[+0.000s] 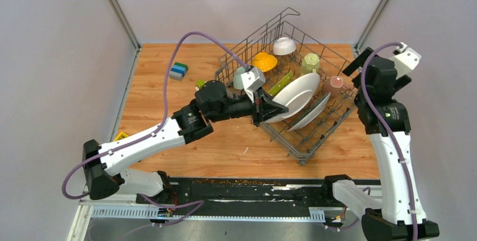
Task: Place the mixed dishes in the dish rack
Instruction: Insert the plate into the dish rack.
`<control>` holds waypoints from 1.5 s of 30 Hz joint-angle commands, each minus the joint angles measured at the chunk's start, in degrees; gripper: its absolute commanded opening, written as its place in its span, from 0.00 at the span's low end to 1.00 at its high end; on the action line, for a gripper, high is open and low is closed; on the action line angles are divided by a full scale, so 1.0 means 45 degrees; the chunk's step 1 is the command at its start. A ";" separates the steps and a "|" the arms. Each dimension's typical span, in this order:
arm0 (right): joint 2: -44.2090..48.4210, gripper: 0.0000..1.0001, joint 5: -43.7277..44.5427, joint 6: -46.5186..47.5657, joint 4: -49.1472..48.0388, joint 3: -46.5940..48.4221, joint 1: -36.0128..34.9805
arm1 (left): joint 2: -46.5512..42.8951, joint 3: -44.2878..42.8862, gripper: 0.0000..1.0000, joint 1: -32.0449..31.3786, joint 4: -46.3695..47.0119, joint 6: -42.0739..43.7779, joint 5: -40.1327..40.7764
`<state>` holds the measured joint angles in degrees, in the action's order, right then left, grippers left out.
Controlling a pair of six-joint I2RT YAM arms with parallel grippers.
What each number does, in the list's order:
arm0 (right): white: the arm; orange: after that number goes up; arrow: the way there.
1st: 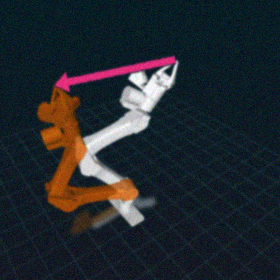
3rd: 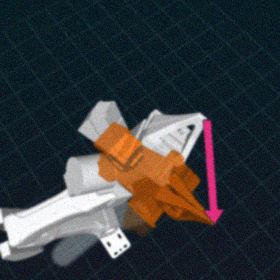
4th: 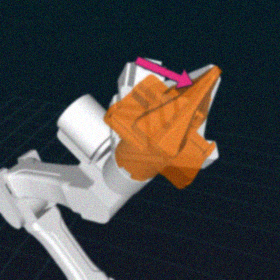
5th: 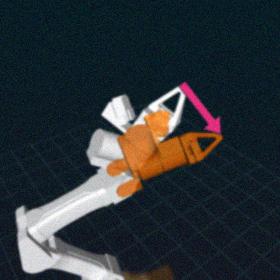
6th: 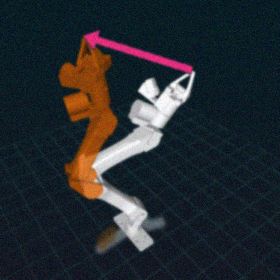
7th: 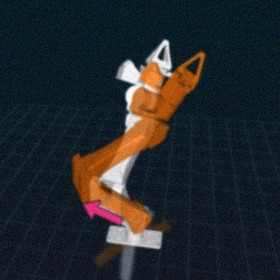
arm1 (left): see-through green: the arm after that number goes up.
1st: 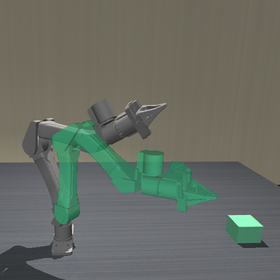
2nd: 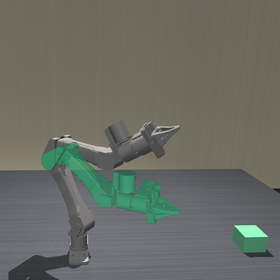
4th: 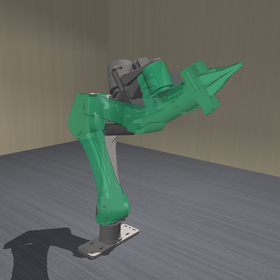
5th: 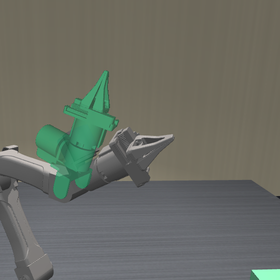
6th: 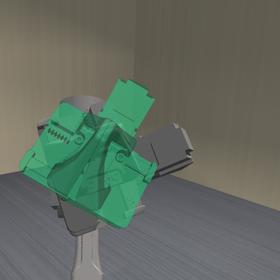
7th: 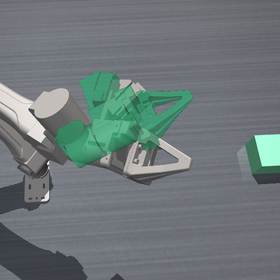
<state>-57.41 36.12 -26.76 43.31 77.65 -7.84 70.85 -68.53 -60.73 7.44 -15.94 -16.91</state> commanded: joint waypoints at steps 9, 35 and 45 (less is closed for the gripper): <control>0.1982 0.97 0.0227 0.1115 -0.0124 0.0313 0.1245 | 0.3577 -0.2145 0.00 -0.0448 0.4532 -0.3523 -0.2865; 0.1937 0.98 -0.0444 0.1069 -0.0236 -0.0040 0.1330 | 0.8637 -0.4856 0.00 -0.1964 0.1803 -0.1107 0.3899; 0.1956 0.98 -0.0568 0.1109 -0.0384 -0.0243 0.1331 | 0.9237 -0.6043 0.00 -0.2324 0.0540 -0.0386 0.5158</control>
<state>-49.21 34.30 -22.37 43.57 76.64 -2.07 111.39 -88.79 -71.85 8.16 -22.46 1.10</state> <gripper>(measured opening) 0.982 0.066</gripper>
